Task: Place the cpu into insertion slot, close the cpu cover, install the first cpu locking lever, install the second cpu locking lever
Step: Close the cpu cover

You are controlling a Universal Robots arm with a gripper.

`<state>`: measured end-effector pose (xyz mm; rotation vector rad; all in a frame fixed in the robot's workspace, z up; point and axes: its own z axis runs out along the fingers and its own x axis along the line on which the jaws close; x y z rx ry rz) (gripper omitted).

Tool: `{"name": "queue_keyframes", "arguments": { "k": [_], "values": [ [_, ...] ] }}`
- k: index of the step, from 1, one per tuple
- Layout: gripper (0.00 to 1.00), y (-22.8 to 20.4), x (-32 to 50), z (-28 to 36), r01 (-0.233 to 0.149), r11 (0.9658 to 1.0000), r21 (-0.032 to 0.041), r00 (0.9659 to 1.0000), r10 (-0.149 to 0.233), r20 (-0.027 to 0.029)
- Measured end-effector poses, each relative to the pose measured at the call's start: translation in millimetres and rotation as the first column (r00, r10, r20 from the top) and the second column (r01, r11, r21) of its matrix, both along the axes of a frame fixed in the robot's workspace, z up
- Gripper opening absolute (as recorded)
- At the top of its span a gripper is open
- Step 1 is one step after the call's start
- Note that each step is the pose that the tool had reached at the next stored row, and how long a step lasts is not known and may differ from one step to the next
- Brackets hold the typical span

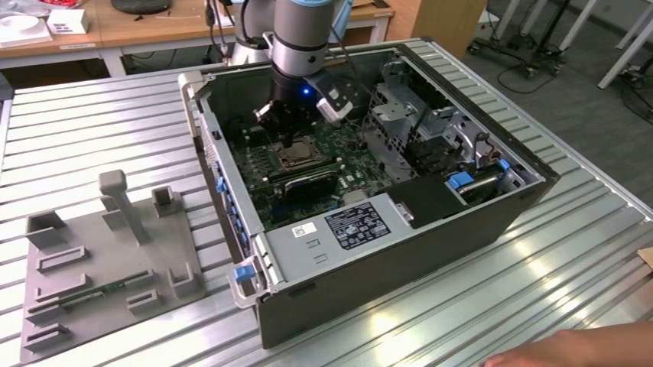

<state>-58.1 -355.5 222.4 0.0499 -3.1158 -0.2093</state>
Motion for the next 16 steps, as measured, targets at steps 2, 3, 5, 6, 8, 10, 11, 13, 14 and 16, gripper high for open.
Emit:
{"name": "queue_keyframes", "arguments": {
  "k": [2,3,5,6,8,10,11,13,14,16],
  "values": [
    [0.1,0.4,2.0,-0.1,0.0,1.0,0.0,1.0,0.0,0.0],
    [0.1,0.4,2.4,-0.2,0.0,1.0,-0.0003,1.0,0.0,0.0001],
    [0.1,0.5,2.5,-0.2,0.0,1.0,-0.0062,1.0,0.0,0.0015],
    [0.1,0.5,2.5,-0.1,0.0,0.9999,-0.0117,1.0,0.0,0.0049],
    [0.1,0.5,2.5,-0.2,0.0,0.9998,-0.0192,1.0,0.0,0.0098],
    [0.1,0.4,2.5,-0.2,0.0,0.9998,-0.0212,0.9999,0.0,0.0117],
    [0.1,0.5,2.5,-0.1,0.0,0.9997,-0.025,0.9999,0.0,0.013],
    [0.1,0.5,2.5,-0.2,0.0,0.9993,-0.0386,0.9998,0.0,0.0187],
    [0.1,0.5,2.5,-0.2,0.001,0.999,-0.0436,0.9998,0.0,0.0219],
    [0.1,0.4,2.4,-0.3,0.001,0.999,-0.0456,0.9996,0.0,0.0265]
  ]
}}
